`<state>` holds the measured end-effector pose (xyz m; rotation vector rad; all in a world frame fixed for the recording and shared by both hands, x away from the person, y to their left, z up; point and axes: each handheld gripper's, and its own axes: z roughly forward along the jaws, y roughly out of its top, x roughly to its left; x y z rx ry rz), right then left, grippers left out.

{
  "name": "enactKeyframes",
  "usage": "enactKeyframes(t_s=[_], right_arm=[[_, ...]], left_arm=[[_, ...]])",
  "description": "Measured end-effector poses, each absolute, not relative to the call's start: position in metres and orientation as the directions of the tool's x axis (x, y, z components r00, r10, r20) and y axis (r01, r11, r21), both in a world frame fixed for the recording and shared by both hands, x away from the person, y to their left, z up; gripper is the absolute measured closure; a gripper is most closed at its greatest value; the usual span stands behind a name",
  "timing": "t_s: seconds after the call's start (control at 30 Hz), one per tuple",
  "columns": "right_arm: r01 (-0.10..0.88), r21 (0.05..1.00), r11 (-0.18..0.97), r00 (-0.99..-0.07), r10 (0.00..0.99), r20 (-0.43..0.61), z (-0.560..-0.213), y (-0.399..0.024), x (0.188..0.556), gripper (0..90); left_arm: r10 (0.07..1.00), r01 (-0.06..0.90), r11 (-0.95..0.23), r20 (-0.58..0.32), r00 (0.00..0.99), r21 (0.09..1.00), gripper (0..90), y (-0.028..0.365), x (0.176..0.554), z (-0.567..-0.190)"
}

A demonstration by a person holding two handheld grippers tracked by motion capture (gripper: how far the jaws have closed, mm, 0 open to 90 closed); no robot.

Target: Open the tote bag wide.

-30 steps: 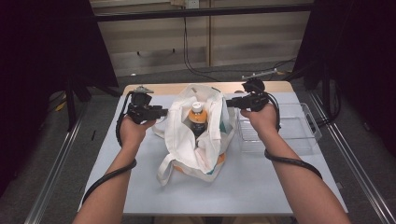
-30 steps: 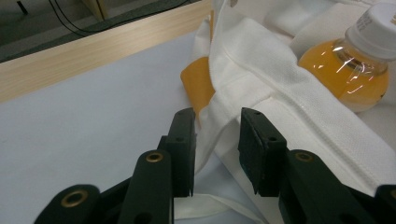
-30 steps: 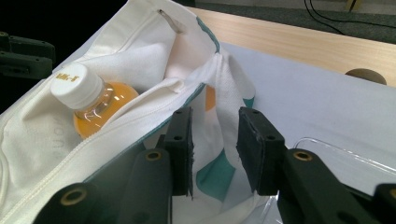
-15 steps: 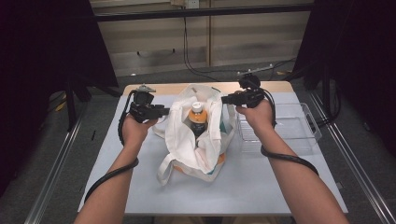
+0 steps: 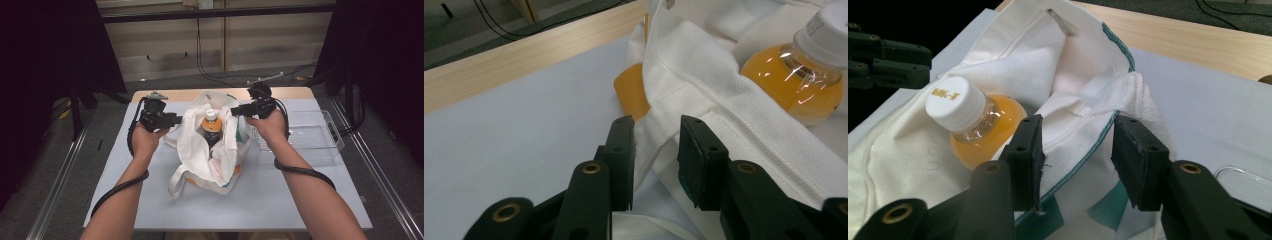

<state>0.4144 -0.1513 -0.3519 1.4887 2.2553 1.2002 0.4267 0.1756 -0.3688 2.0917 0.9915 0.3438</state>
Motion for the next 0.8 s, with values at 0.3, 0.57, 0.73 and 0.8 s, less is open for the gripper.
enactKeyframes(t_s=[0.3,0.57,0.73,0.8], right_arm=[[0.698,0.694,0.176,-0.472,0.842,0.261,-0.357,-0.152,0.414,78.2],[0.702,0.687,0.189,-0.471,0.846,0.249,-0.362,-0.153,0.413,79.1],[0.705,0.684,0.189,-0.468,0.848,0.248,-0.365,-0.154,0.412,79.5],[0.707,0.682,0.187,-0.465,0.849,0.249,-0.366,-0.155,0.412,79.7]], left_arm=[[0.755,0.548,-0.348,-0.119,0.645,0.760,57.9,0.176,0.428,-0.364],[0.748,0.579,-0.322,-0.174,0.641,0.749,46.0,0.164,0.431,-0.363],[0.745,0.579,-0.332,-0.170,0.645,0.744,37.1,0.160,0.431,-0.365],[0.752,0.604,-0.284,-0.218,0.622,0.744,30.0,0.161,0.432,-0.365]])
